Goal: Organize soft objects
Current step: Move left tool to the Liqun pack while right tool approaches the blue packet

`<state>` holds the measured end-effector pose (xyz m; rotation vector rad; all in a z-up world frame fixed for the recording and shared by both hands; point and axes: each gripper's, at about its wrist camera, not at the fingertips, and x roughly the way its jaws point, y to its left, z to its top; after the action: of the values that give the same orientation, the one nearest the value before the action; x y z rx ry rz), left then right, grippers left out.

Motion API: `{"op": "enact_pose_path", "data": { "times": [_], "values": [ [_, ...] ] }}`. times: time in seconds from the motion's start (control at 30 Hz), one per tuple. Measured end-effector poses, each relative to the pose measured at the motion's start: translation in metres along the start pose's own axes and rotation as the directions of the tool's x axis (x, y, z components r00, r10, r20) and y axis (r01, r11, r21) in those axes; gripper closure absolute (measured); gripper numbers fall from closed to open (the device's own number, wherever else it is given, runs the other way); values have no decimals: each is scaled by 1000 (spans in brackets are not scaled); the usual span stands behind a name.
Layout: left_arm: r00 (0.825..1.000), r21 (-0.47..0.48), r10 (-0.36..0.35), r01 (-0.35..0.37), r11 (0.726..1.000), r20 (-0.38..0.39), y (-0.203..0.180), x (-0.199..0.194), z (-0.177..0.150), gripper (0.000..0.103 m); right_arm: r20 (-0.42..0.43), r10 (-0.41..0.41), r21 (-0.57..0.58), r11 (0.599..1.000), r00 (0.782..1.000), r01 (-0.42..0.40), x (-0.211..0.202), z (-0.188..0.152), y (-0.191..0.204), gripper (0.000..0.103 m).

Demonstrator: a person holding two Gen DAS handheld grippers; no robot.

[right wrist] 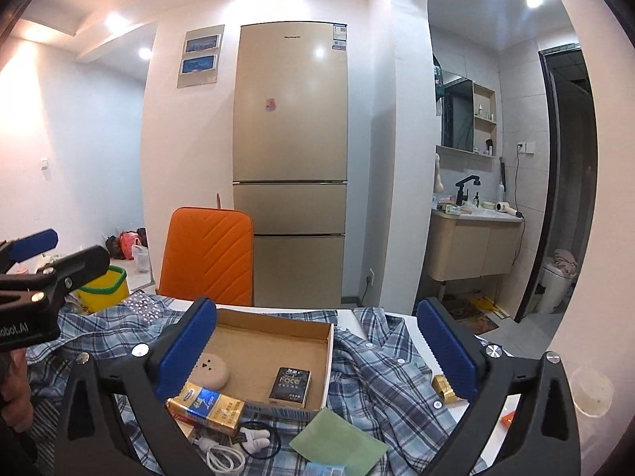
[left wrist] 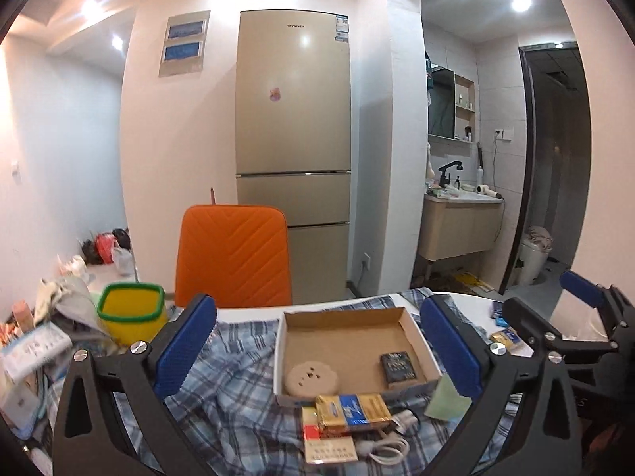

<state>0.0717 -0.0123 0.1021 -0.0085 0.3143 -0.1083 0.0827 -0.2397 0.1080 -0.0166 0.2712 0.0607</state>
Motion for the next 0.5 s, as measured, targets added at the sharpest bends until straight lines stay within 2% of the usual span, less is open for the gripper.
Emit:
{"op": "enact_pose_path", "data": {
  "times": [0.23,0.5],
  "values": [
    [1000,-5,-9,9,1000,-10,-2,-16,-24,1,21,-27,-7,1000,999,27,-17,-22,3,0],
    [996,-39,-31,28,999,-79,-2,-15,-53,1,-33,-29,22,999,999,30,-22,-48,-4,0]
  ]
}}
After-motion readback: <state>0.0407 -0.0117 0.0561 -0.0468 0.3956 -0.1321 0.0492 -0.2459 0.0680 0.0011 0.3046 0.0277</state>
